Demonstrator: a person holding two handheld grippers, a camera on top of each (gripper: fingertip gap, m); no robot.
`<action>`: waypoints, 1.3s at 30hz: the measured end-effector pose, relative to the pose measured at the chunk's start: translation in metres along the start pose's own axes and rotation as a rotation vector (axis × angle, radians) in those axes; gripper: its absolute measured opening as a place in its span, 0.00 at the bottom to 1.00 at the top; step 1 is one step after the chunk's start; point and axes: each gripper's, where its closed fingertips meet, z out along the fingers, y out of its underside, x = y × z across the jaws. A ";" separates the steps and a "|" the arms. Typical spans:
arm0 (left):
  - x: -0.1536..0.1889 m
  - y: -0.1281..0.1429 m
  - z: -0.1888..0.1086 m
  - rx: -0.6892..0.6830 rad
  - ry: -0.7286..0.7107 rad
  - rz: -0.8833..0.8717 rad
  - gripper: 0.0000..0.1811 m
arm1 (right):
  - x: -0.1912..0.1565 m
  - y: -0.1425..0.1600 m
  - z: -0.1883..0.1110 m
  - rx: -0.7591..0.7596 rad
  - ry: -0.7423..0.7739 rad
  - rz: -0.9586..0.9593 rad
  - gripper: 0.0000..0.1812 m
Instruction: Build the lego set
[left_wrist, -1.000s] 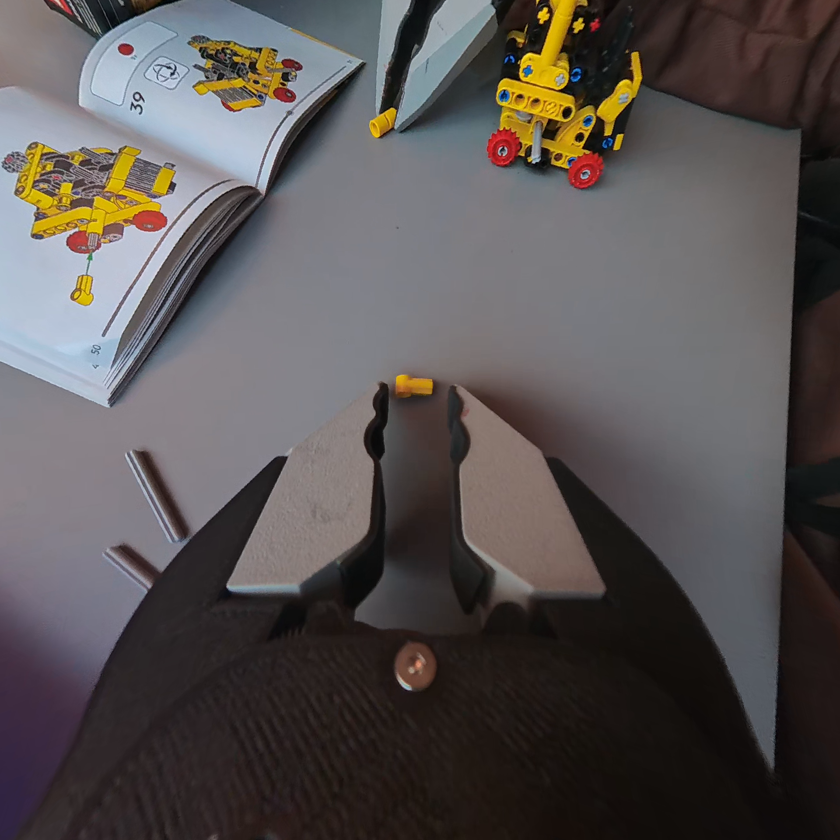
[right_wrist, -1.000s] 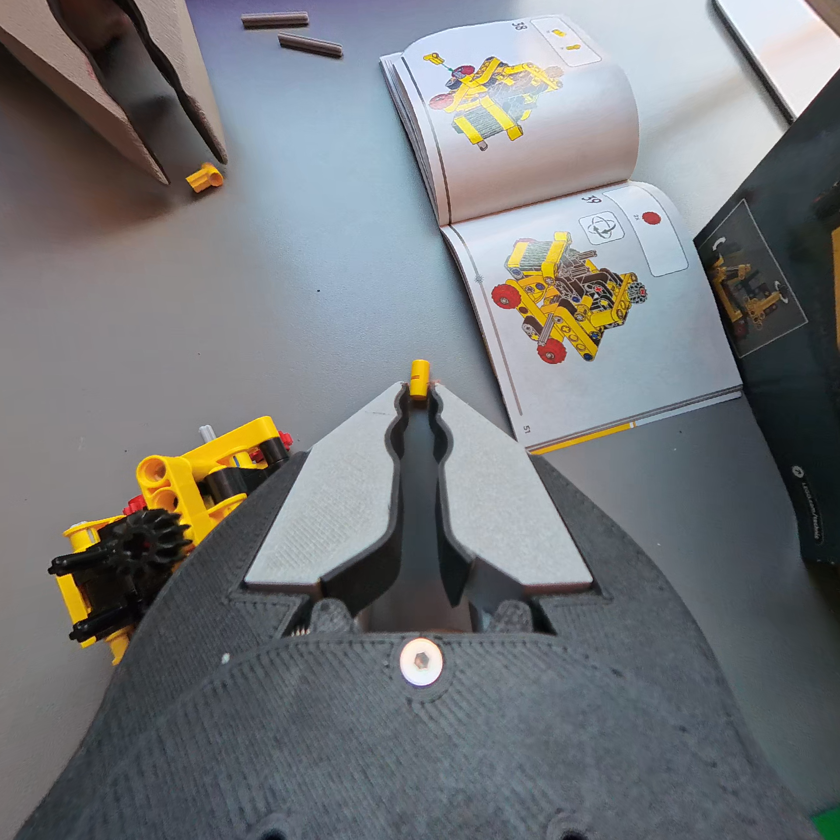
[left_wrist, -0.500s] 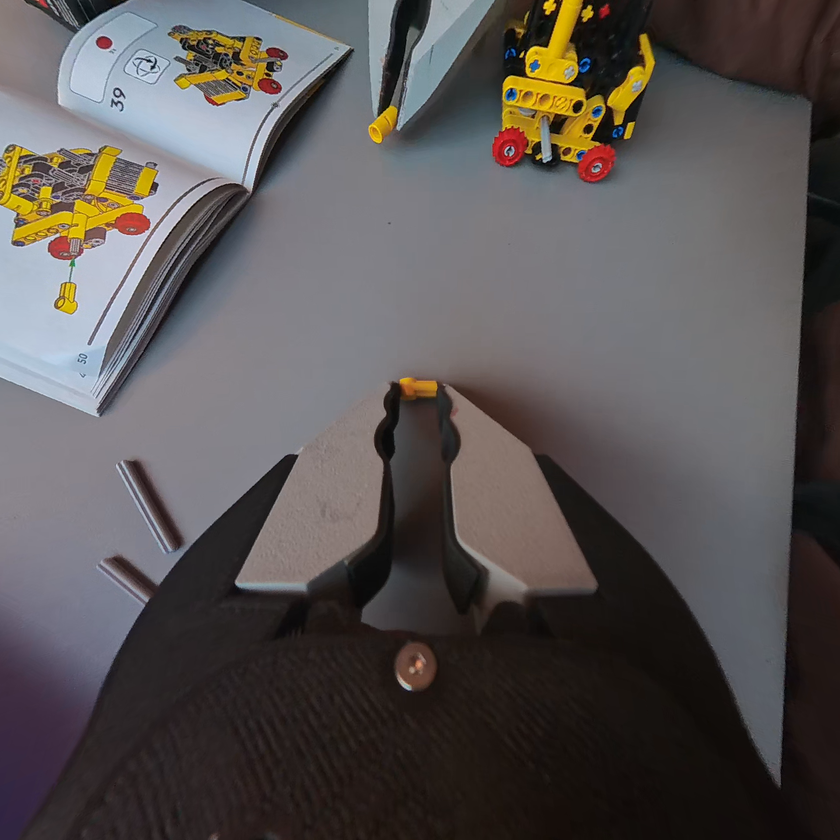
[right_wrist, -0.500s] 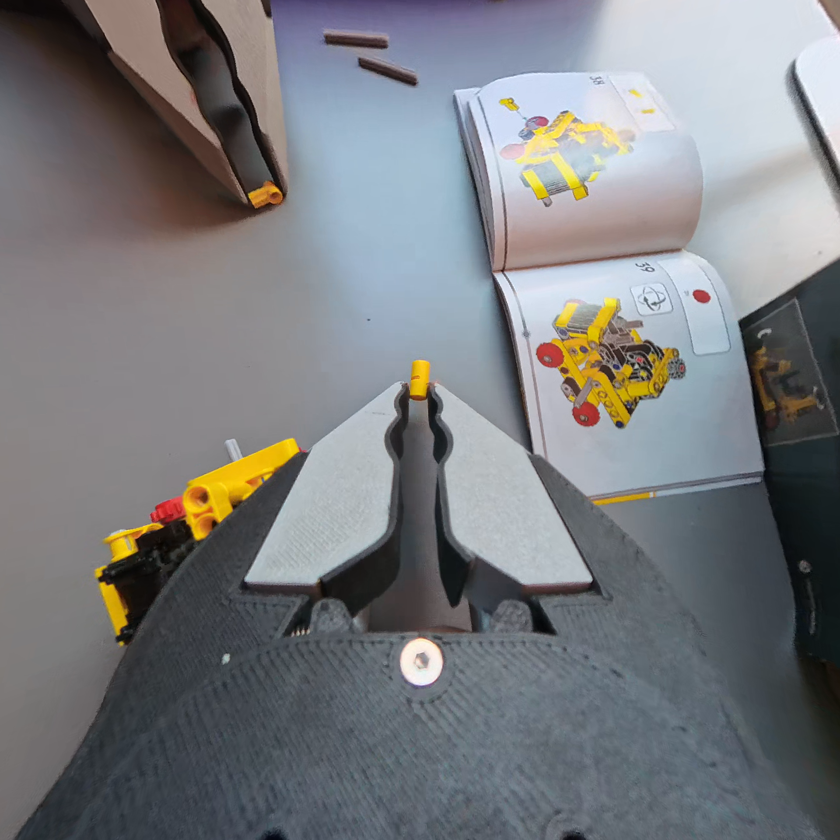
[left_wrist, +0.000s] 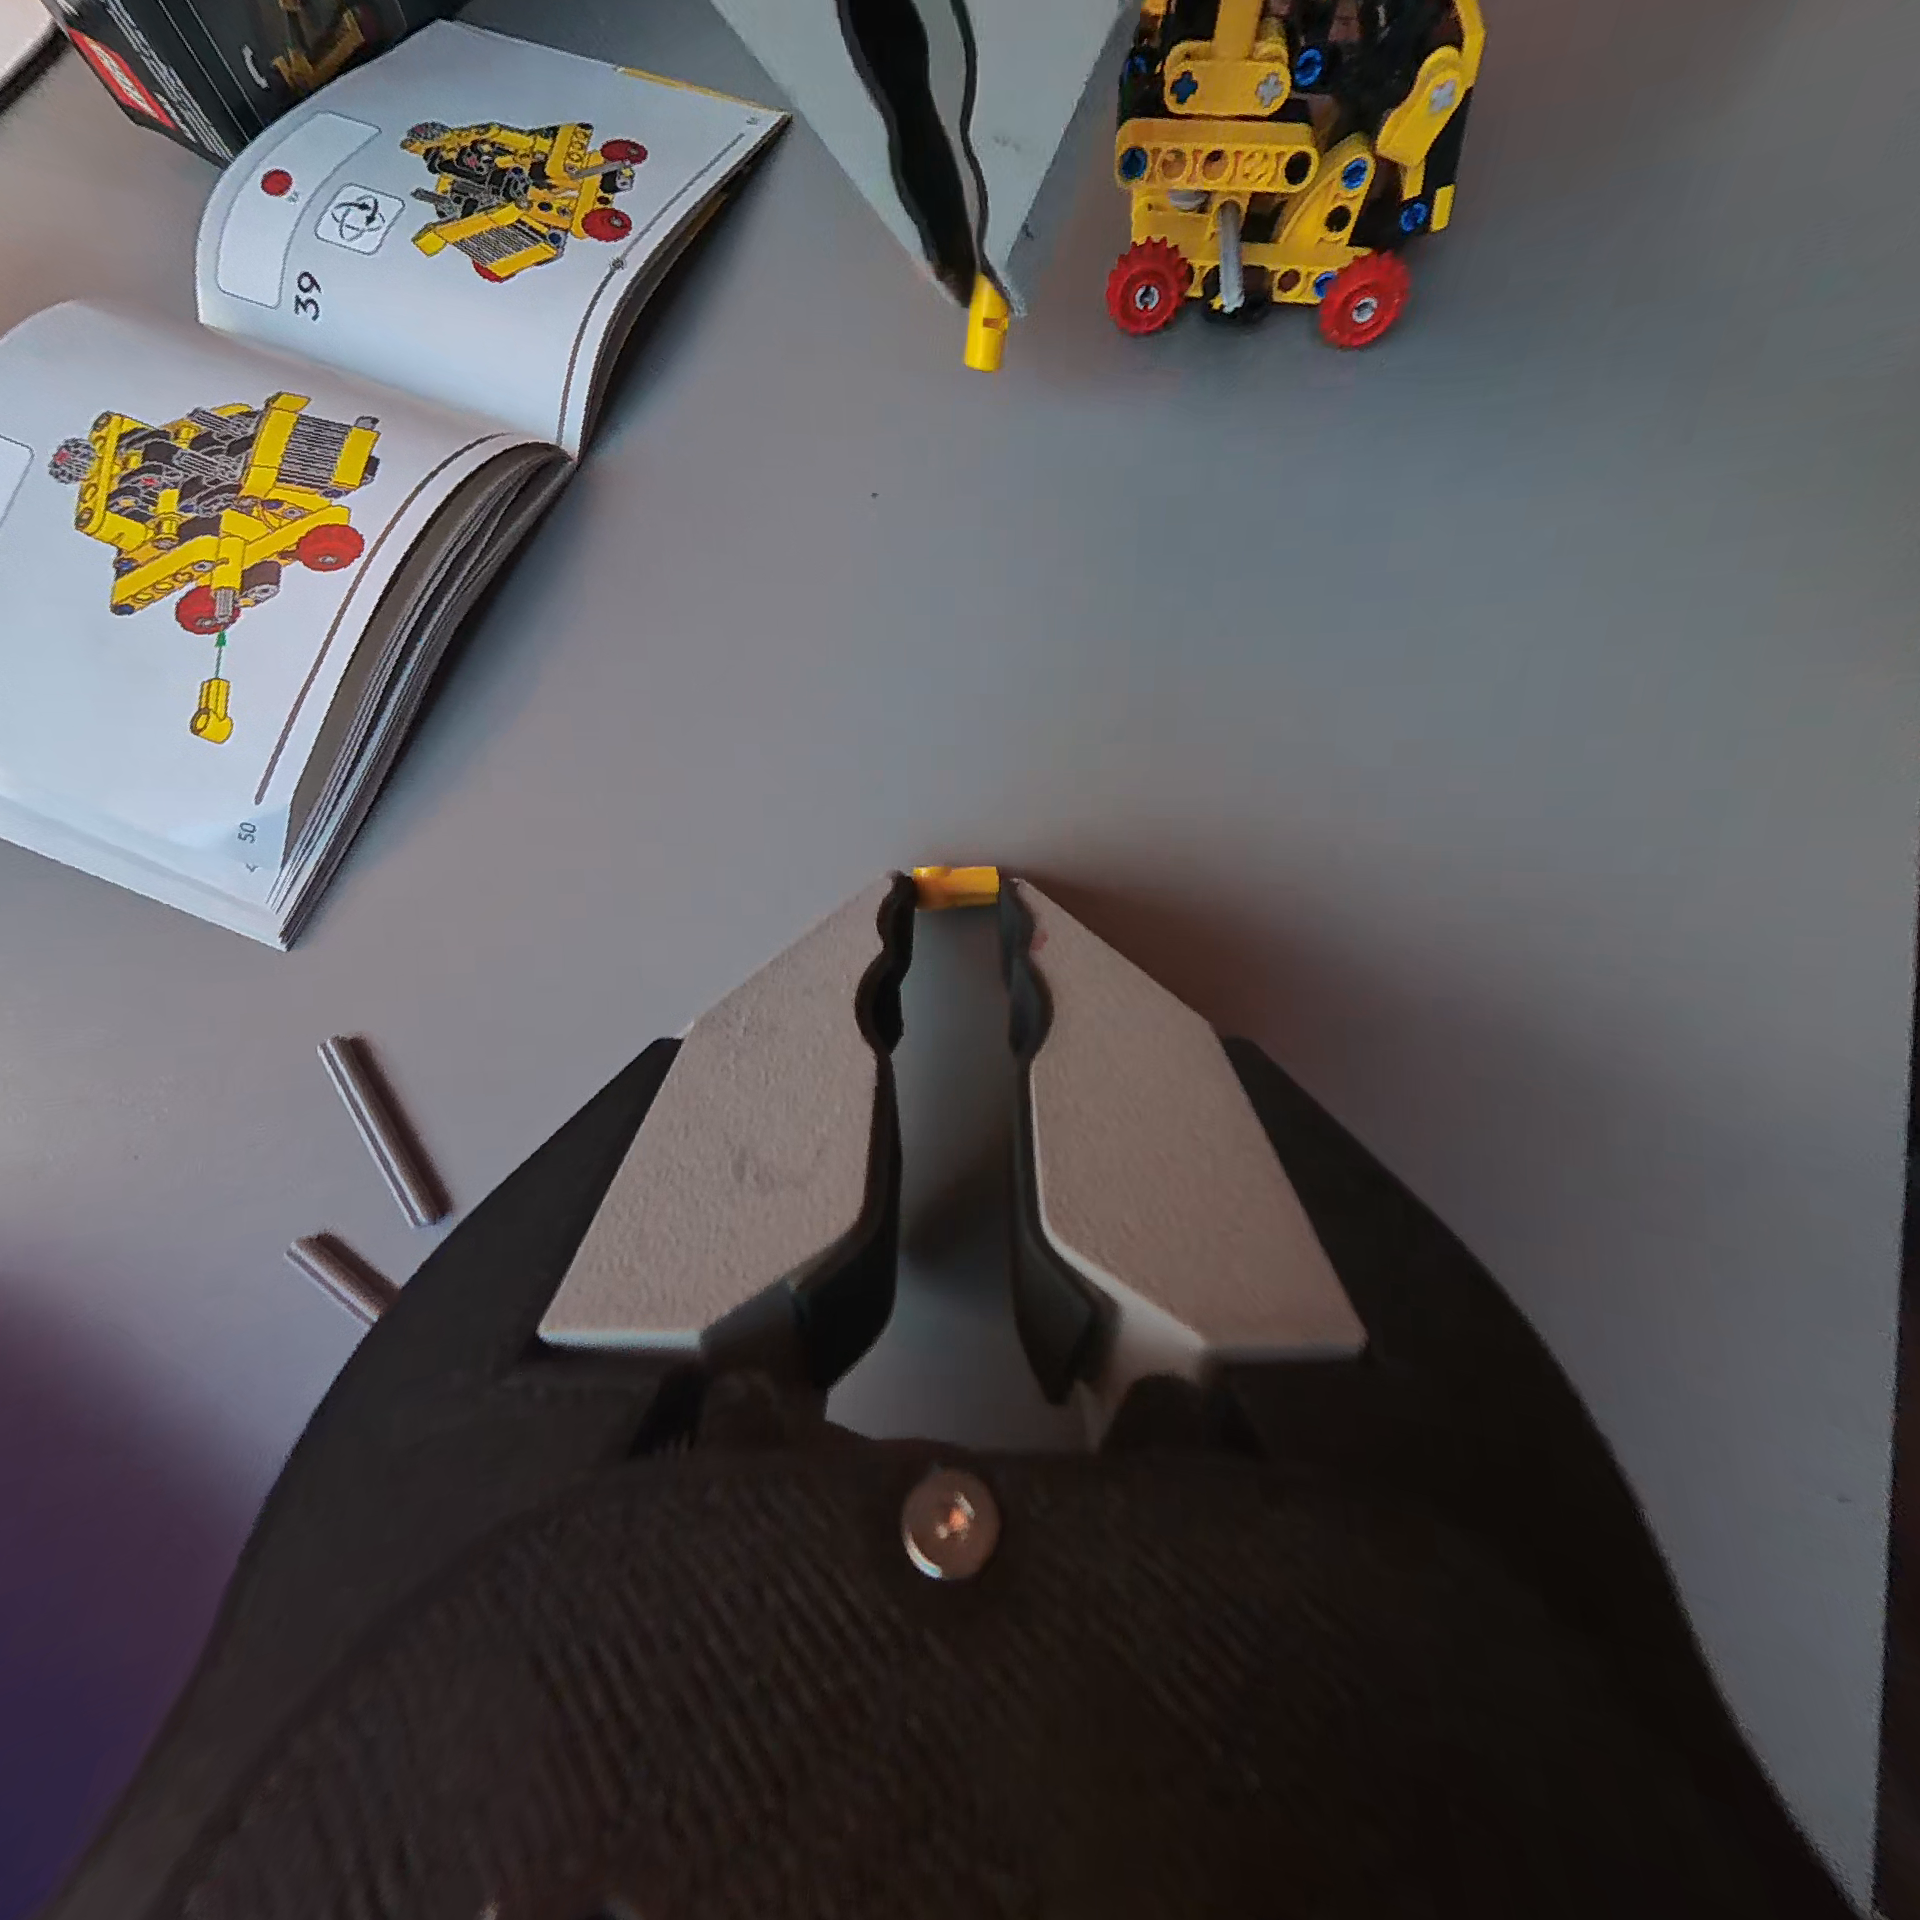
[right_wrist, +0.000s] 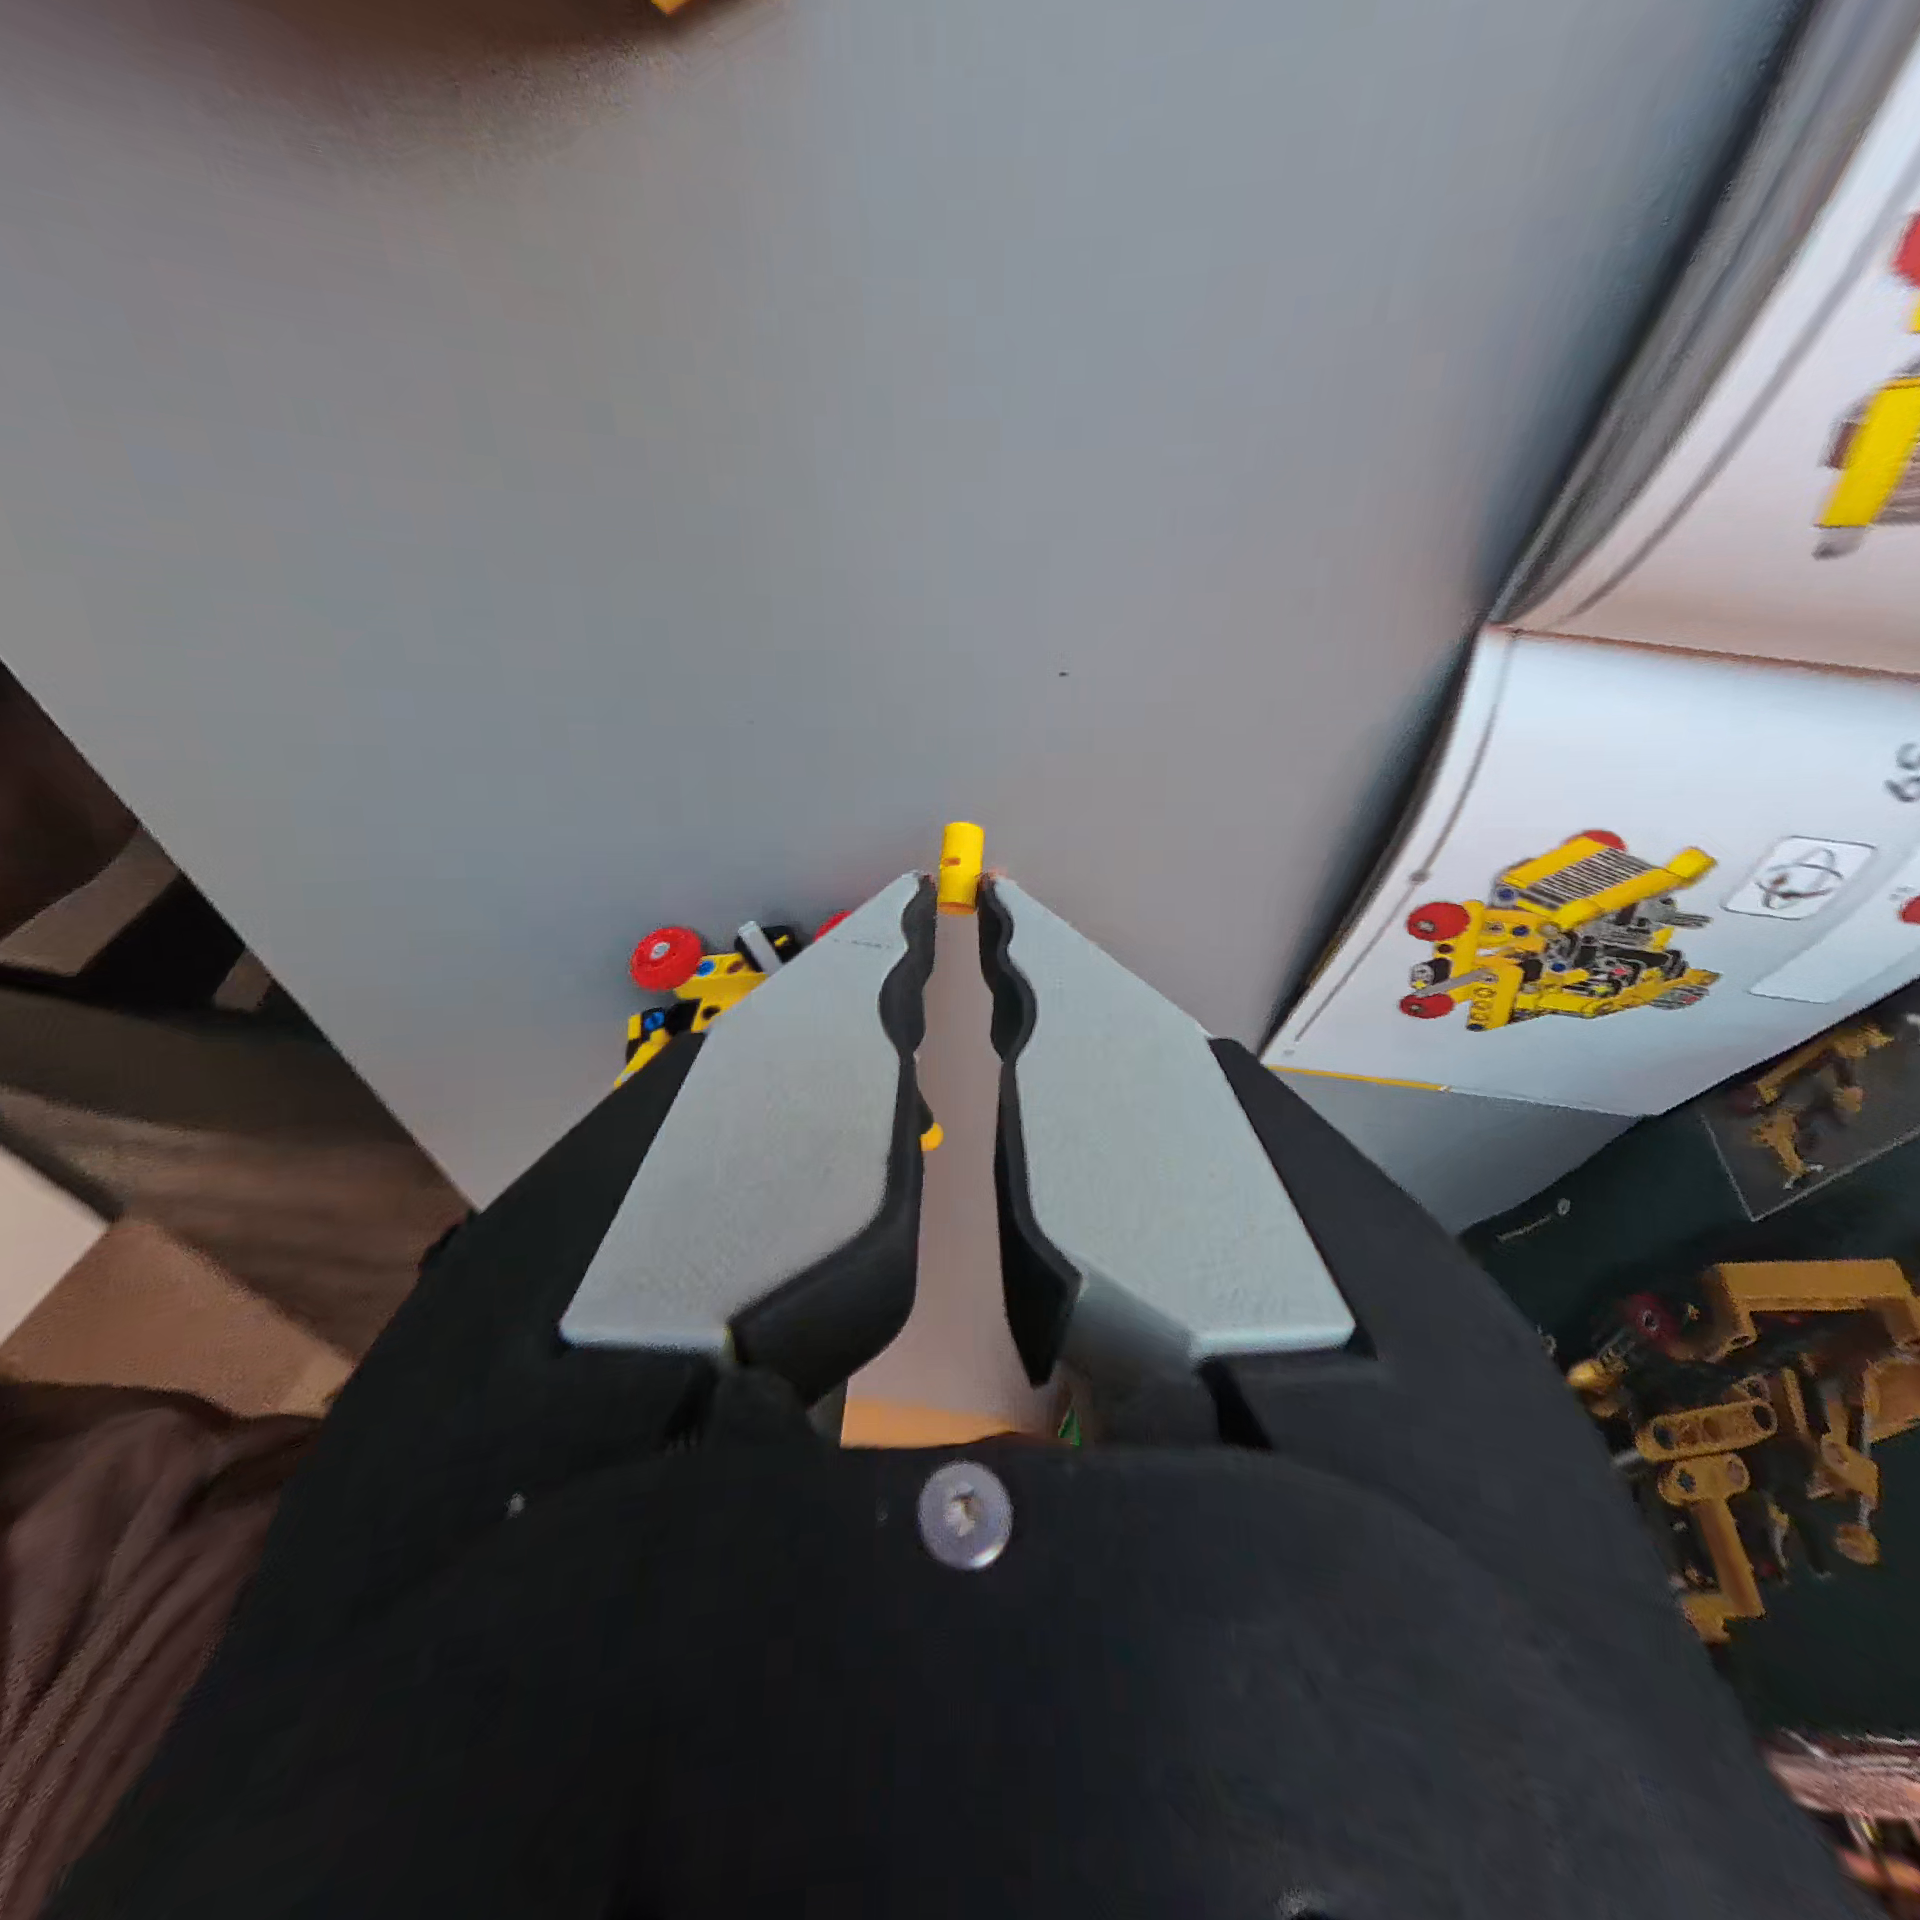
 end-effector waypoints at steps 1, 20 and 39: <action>0.000 0.000 0.000 0.000 -0.004 0.007 0.07 | -0.002 -0.001 0.001 -0.036 -0.014 0.004 0.03; 0.004 0.002 -0.003 -0.003 -0.066 0.110 0.07 | 0.002 -0.032 -0.005 -0.007 -0.059 0.122 0.08; -0.007 -0.018 -0.012 0.122 -0.074 0.028 0.14 | 0.013 0.039 -0.064 0.831 0.249 0.413 0.09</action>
